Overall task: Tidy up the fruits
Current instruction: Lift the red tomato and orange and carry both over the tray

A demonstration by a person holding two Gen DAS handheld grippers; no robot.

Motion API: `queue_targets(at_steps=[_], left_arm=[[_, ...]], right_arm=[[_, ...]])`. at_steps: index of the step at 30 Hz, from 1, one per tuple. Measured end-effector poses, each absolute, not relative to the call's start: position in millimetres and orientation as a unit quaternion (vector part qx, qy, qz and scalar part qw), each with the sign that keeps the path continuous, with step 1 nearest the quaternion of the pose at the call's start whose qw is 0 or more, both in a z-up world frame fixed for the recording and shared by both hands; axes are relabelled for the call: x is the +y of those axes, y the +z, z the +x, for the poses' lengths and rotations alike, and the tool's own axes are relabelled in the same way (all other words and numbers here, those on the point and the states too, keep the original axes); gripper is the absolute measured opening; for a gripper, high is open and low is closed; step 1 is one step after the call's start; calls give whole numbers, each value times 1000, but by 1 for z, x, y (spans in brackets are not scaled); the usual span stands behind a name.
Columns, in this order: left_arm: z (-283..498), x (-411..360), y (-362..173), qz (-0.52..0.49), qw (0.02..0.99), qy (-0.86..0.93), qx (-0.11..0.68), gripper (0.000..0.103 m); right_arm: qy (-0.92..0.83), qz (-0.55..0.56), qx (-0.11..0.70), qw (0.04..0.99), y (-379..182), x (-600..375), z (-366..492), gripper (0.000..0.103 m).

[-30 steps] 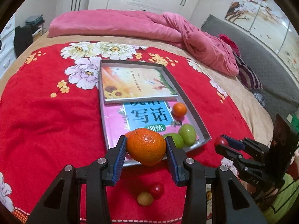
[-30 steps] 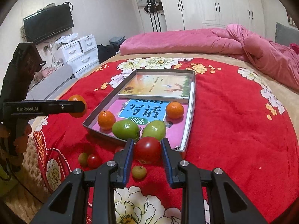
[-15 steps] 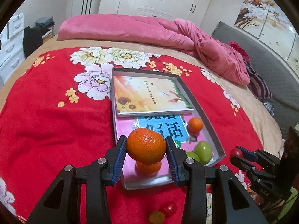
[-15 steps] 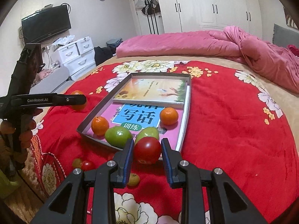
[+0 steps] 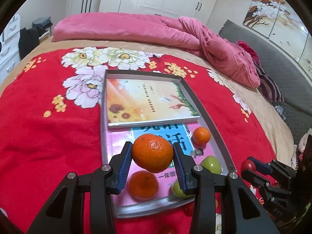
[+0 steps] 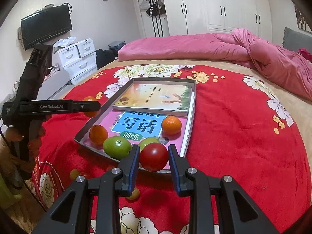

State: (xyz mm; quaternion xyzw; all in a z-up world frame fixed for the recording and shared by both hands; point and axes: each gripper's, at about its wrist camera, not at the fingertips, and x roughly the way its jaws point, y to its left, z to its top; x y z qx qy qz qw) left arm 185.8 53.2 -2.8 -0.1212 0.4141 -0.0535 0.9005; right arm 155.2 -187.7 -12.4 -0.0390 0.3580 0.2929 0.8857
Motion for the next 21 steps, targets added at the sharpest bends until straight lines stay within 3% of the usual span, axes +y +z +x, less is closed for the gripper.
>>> queue_targets(at_steps=[21], left_arm=[[210,23,-35,-108,880,-75,456,43]], right_arm=[[286,-63,353,888,-16,-182,162,30]])
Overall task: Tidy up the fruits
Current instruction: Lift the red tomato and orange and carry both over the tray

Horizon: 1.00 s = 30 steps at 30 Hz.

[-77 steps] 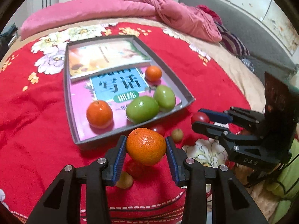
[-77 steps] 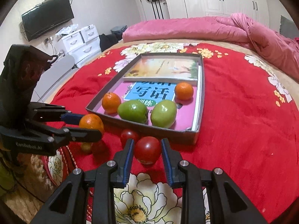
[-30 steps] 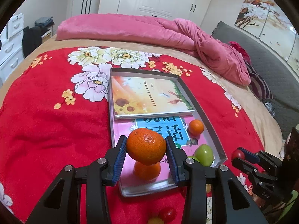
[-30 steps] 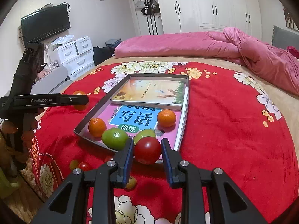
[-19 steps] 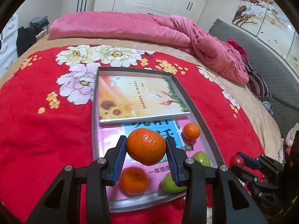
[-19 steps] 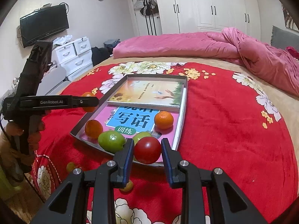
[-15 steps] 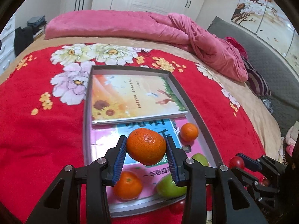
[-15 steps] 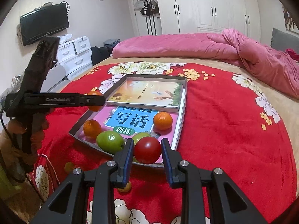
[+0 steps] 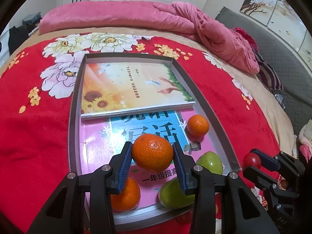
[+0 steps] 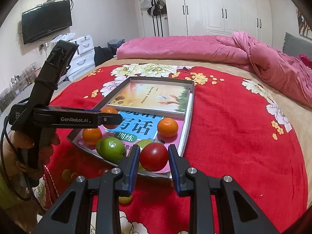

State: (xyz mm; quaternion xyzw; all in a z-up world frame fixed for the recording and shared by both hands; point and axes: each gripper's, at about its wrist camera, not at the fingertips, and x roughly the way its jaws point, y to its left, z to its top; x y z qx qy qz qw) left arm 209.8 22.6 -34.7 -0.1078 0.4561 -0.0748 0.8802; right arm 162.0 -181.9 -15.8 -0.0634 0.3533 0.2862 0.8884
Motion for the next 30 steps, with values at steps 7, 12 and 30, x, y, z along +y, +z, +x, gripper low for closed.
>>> queue_targets(at_steps=[7,12,30], left_arm=[[211,19,-43,-100,875,-78,467,43],[212,18,-43,-95,875,-79,468,43],[212,13,-45,-72,875,-77,472,43]], right_arm=[[282,-71,356,888,-19,-179,164,30],[279,-75,359,888,-22,-178,166,30],[284,-108,369,879,-34,-166,171,30]])
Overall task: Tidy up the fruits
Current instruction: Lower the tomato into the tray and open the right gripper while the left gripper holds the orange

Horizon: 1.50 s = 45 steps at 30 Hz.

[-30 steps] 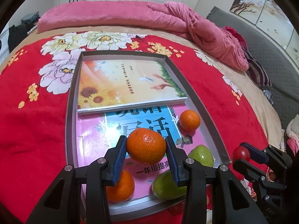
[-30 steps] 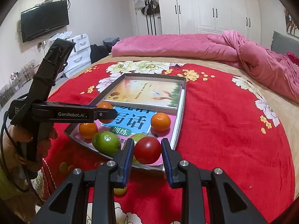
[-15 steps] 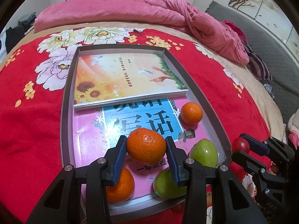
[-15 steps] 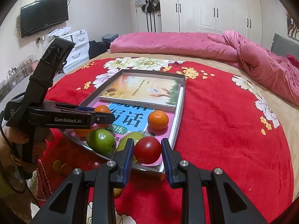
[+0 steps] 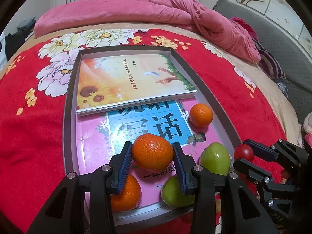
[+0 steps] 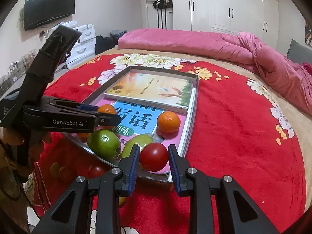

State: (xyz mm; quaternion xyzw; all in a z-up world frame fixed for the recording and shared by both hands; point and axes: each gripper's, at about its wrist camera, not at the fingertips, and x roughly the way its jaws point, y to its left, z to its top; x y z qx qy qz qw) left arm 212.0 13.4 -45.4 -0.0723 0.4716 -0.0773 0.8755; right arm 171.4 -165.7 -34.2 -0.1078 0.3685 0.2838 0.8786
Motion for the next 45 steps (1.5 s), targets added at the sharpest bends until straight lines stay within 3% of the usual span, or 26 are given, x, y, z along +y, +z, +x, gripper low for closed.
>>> queue_targets(at_steps=[29,45], left_arm=[[211,10,-46,-66,875,-80,474,43],[211,11,-47,-71,873,-82,476,45]], right_arm=[[278,-97,390,873,-41,-168,175,31],[275,-84,380,879,-36,-171,175,51]])
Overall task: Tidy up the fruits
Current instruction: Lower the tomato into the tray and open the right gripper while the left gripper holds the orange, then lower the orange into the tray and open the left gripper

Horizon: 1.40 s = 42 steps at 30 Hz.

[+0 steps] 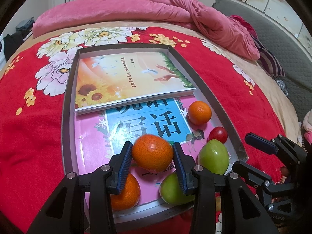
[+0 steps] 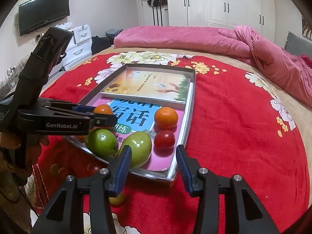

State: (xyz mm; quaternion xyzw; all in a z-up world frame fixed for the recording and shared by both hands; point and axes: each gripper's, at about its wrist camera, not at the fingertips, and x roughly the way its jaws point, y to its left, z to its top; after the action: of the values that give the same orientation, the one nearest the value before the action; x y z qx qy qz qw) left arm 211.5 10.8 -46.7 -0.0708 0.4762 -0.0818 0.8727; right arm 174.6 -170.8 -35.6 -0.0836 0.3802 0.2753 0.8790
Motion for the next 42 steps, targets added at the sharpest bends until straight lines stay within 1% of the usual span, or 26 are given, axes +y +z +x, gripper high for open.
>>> queue_targets(at_steps=[3,5,10,14,18,22,26,28,30,33,35,37,39,42], left_arm=[[212,11,-47,-75,872,-85,477,47],[212,10,-47,-72,872,-84,477,47],[211,10,-47,-72,872,-84,477,47],[211,10,-47,-71,872,-83,477,48],[209,10,-45,-74,872,-83,476,52],[208,11,-44,-75,872,-83,477,53],[208,11,-42,-76,873,-83,475,54],[207,11,-41,-78,873,-83,475,56],[207,11,-40,-78,873,-83,474,60],[205,11,-38,-78,873,-82,474,60],[204,11,-36,-78,874,-82,472,60],[203,12,-34,-79,875,-81,471,61],[203,12,-32,-80,875,-81,470,65],[201,12,-29,-80,876,-81,468,66]], right_arm=[[276,-82,377,880,-34,-171,174,52],[275,-83,377,881,-34,-171,174,55],[272,-83,376,882,-33,-171,174,56],[269,-82,375,883,-33,-172,173,59],[267,-81,373,885,-32,-173,173,61],[264,-79,372,886,-31,-174,174,62],[263,-77,370,888,-30,-176,174,65],[262,-77,369,888,-29,-176,174,66],[261,-77,369,889,-29,-176,174,66],[259,-76,368,890,-28,-176,174,67],[257,-76,368,890,-28,-177,173,70],[255,-76,367,891,-27,-177,173,71],[254,-75,366,892,-27,-177,173,71],[252,-74,365,893,-26,-178,174,73]])
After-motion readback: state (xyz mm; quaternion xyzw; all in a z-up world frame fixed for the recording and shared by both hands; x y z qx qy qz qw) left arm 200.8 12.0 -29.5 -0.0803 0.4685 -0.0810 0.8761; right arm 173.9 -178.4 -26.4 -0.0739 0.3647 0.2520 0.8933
